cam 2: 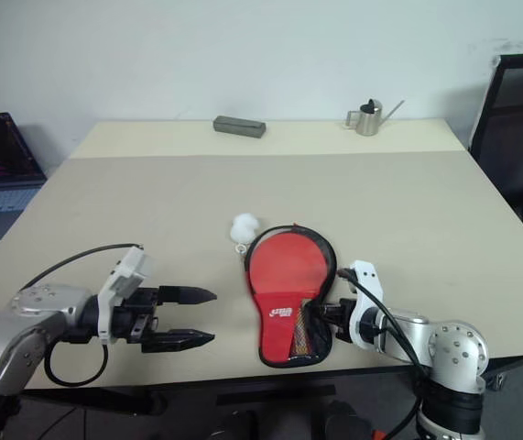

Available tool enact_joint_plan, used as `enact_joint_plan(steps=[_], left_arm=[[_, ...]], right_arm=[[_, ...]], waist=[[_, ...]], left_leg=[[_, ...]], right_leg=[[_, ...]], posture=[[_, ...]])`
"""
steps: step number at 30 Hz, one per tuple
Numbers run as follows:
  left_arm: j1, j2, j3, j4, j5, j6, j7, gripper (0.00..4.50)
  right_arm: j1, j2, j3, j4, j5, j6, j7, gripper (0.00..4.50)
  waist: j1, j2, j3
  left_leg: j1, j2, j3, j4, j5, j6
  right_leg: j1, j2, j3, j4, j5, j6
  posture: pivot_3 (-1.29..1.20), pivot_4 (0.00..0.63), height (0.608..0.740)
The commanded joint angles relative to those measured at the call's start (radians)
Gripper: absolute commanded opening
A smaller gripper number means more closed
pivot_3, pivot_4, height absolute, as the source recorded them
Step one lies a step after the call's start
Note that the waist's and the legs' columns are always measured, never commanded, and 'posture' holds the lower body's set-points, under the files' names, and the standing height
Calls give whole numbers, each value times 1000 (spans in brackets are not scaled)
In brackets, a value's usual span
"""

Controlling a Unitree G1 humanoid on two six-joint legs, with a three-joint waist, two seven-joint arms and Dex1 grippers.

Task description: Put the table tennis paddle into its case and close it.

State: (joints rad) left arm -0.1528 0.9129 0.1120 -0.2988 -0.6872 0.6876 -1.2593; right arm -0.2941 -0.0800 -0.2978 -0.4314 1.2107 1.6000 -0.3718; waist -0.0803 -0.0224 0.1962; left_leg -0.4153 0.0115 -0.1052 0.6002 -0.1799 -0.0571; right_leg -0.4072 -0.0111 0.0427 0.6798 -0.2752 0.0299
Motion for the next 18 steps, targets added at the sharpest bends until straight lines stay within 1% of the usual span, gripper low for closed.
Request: enact_joint_plan(steps=[1,2,4,6,7,8,10,11,12,13,15,18], left_arm=[[-13,0,1,-1,-5,-17,-9,4500],[-13,0,0,-1,-5,-17,-8,4500],[-11,-1,-3,-2,-4,-20,-8,4500],[-11,-3,-6,-2,-3,-22,-7,4500],[-12,-4,-7,-1,-2,-23,-6,4500],[-12,-5,-8,-1,-2,-24,-5,4500],[-14,-9,-12,3,0,-28,-4,4500],[-16,-11,-13,5,0,-30,-4,4500],[-19,-13,-16,7,1,-32,-4,4500],[-22,-15,-19,11,3,-35,-3,4500],[-29,-19,-23,19,5,-40,-2,4500],[-39,-29,-26,27,8,-47,5,4500]], right_arm=[[-4,64,-48,-18,75,14,-100,601],[-12,76,-59,-19,111,0,-144,827],[-19,66,-55,-20,215,-56,-241,1505],[-3,14,-14,-14,345,-137,-340,2207],[10,-30,17,-13,420,-189,-391,2581],[20,-76,51,-12,492,-243,-438,2864],[43,-206,101,-33,603,-317,-461,3534],[55,-263,125,-41,660,-361,-470,3948],[59,-323,142,-51,691,-387,-456,4247],[51,-373,154,-60,698,-398,-418,4247],[21,-435,156,-76,713,-442,-329,4247],[-41,-511,156,-85,623,-460,-159,4247]], waist=[[-1,0,0],[-1,0,0],[-1,0,0],[-1,0,0],[-1,0,0],[-1,0,0],[-2,0,0],[-1,0,0],[0,0,0],[0,0,0],[0,0,0],[-2,0,0]], left_leg=[[0,1,0,0,0,0],[0,1,0,0,0,0],[0,2,0,-1,0,0],[0,2,0,0,0,0],[0,2,0,0,0,0],[0,1,1,0,0,0],[-1,1,1,0,0,0],[-1,1,1,0,0,0],[-1,0,2,-1,0,0],[-1,0,2,-1,0,0],[-1,1,2,-1,0,0],[0,2,2,-1,0,0]], right_leg=[[0,1,0,0,0,0],[0,1,0,0,0,0],[-1,2,0,0,0,-1],[-1,2,1,0,0,-2],[-1,1,1,0,-1,-2],[-1,1,1,0,-1,-2],[-1,0,2,-1,-1,-3],[-1,0,2,-1,-1,-3],[-1,0,2,-1,-1,-3],[-1,0,2,-1,-2,-4],[-1,1,2,-1,-2,-4],[-1,3,3,-1,-2,-4]], posture=[[0,150,740],[0,150,740],[0,150,740],[0,150,740],[0,150,740],[0,150,740],[0,150,740],[0,150,740],[0,150,740],[0,150,740],[0,150,740],[0,150,740]])
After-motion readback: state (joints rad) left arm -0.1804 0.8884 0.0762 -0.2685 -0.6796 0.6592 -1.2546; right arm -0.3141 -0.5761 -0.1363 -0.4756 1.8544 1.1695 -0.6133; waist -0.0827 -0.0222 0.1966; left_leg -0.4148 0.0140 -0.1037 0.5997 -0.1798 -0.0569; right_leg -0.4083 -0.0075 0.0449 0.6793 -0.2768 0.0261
